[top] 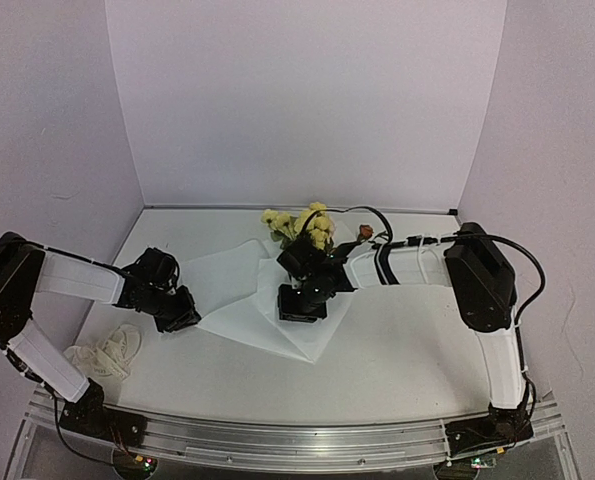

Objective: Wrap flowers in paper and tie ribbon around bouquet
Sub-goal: Pick up the two-thirds-folded wrapping paper from the center of the board.

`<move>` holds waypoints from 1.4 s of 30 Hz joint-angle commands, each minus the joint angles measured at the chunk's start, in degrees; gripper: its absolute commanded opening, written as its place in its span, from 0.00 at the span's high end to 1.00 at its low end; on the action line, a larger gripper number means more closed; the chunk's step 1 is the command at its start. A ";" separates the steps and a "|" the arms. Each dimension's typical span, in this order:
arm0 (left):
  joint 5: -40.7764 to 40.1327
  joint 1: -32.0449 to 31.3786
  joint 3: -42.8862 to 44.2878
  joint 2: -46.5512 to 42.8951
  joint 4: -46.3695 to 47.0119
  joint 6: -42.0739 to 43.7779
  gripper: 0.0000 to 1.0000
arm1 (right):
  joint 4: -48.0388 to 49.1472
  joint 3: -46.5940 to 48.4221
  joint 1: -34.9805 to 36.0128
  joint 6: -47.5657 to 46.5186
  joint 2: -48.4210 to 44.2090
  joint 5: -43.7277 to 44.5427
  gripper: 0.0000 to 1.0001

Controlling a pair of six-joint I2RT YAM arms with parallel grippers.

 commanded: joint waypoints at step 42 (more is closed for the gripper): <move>-4.52 -0.43 -14.66 -4.67 17.57 -25.98 0.61 | -4.08 -1.68 4.33 -5.63 0.35 5.33 0.73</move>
